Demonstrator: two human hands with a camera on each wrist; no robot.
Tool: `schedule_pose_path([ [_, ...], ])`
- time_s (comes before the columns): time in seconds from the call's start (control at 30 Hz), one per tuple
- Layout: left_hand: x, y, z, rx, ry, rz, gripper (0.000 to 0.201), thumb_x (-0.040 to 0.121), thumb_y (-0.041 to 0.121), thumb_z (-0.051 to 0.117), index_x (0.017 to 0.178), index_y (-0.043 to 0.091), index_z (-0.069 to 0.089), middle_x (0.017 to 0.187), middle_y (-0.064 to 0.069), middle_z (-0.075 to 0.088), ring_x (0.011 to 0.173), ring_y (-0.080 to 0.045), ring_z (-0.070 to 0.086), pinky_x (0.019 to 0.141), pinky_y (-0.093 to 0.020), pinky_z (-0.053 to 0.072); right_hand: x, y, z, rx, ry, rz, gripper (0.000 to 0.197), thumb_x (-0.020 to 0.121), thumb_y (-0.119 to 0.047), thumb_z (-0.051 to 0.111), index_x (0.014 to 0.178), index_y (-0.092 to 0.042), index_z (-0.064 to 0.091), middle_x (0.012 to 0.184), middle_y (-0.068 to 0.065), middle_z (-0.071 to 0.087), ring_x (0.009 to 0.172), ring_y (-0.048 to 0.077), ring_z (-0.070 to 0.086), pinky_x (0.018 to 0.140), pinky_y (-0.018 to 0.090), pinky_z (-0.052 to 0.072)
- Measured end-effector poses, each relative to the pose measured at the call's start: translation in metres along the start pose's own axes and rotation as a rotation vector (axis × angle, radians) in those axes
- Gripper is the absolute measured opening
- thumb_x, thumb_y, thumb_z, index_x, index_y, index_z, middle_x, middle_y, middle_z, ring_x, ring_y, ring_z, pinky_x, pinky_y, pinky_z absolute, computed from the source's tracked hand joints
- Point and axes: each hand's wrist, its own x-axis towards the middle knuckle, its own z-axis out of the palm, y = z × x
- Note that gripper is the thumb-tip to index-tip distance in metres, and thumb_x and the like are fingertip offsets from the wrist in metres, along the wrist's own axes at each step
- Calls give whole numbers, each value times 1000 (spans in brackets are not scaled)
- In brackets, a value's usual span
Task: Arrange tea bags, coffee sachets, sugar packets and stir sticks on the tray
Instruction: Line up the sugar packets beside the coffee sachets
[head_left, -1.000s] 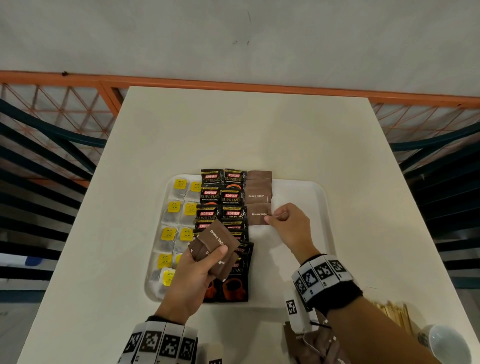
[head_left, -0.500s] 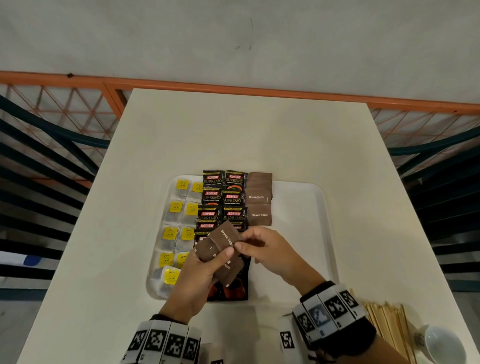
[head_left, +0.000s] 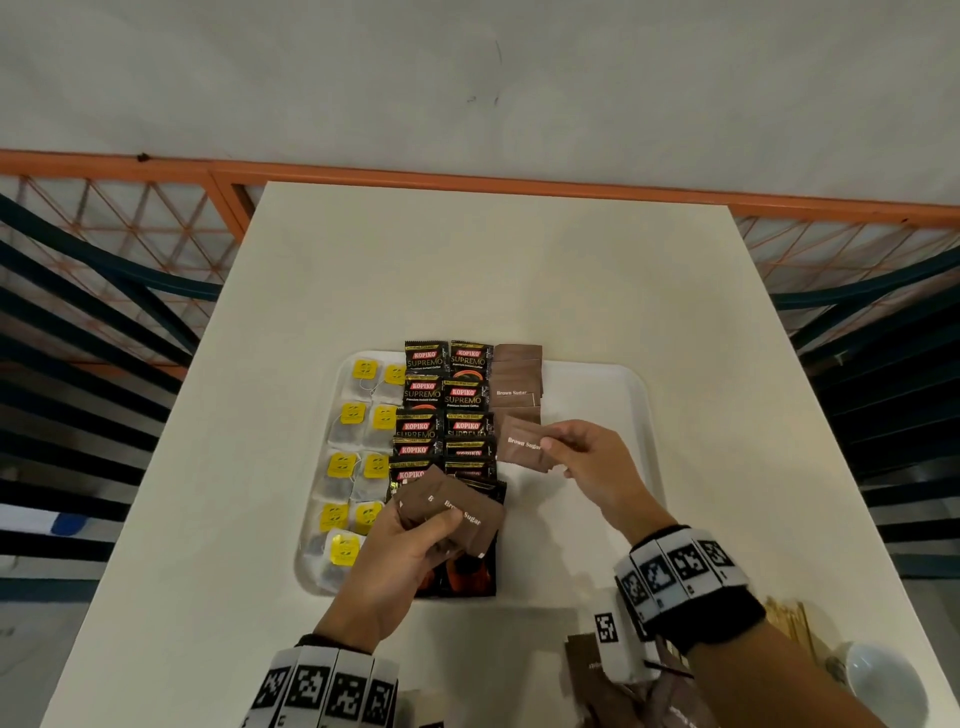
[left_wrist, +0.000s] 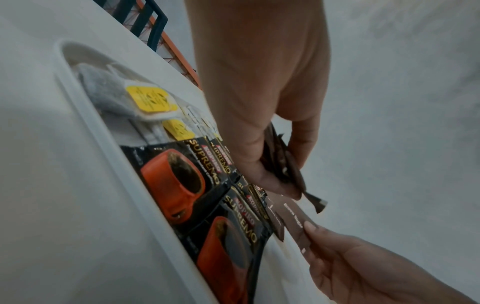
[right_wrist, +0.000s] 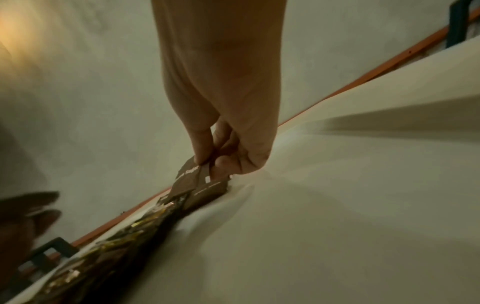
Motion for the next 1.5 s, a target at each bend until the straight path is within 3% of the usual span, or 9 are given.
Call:
schedule_pose_path([
  [0.17,-1,0,1,0,17,9,22,83,-7,56,98,8,65,85,-4,75,82,-17,71,64,-24,57,16,6,2,-159,30,0,10,80,-13,69,90,-15,68,83,2,66,75,13,58,71,23,43],
  [0.43,1,2,0,1,61,29,18,82,-5,60,91,9,66,80,-3,75,76,-12,71,63,-23,57,19,3,14,-210,133,-93,18,75,-10,73,80,-11,57,68,-6,54,64,1,49,57,-1,37],
  [0.7,1,-2,-1,-14,94,38,19,81,-2,62,93,12,65,84,-1,75,80,-11,71,66,-23,57,3,-5,14,-236,189,-82,19,84,-25,66,92,-11,55,72,-5,55,66,5,51,54,8,37],
  [0.9,2,-3,4,-35,110,69,19,82,-2,60,88,15,66,77,3,75,75,-8,70,65,-22,57,-50,-19,26,-185,-217,-18,30,88,-45,51,91,-18,61,85,1,66,74,12,61,61,15,43],
  [1.0,1,-3,5,-22,111,85,15,83,2,60,90,14,65,77,3,75,75,-8,70,65,-22,56,-66,-15,35,-30,-331,12,11,88,-28,60,92,-18,61,83,-1,66,70,7,61,58,14,48],
  [1.17,0,-6,4,-89,130,32,14,89,4,54,97,12,63,81,-2,74,78,-15,70,67,-29,57,-64,-7,37,172,-243,12,7,87,-5,59,92,-9,62,77,5,64,62,8,60,58,16,51],
  [1.27,-2,-4,1,-123,131,-7,17,89,-3,47,95,5,61,78,-11,72,71,-19,70,66,-27,59,-57,-1,29,152,-167,-6,7,87,-4,59,92,-7,64,76,4,65,65,10,60,58,16,50],
  [1.37,-6,-4,-4,-90,121,0,21,89,-4,47,103,5,59,91,-14,70,77,-19,70,68,-26,59,-45,7,17,77,-5,6,9,86,-6,61,82,-13,64,72,1,65,64,12,59,57,16,49],
  [1.5,-8,-6,-10,-57,119,18,22,89,-3,51,104,10,61,87,-4,73,79,-14,71,65,-24,58,-29,18,6,-27,100,48,15,84,-9,65,71,-18,63,64,1,61,61,14,54,58,22,43],
])
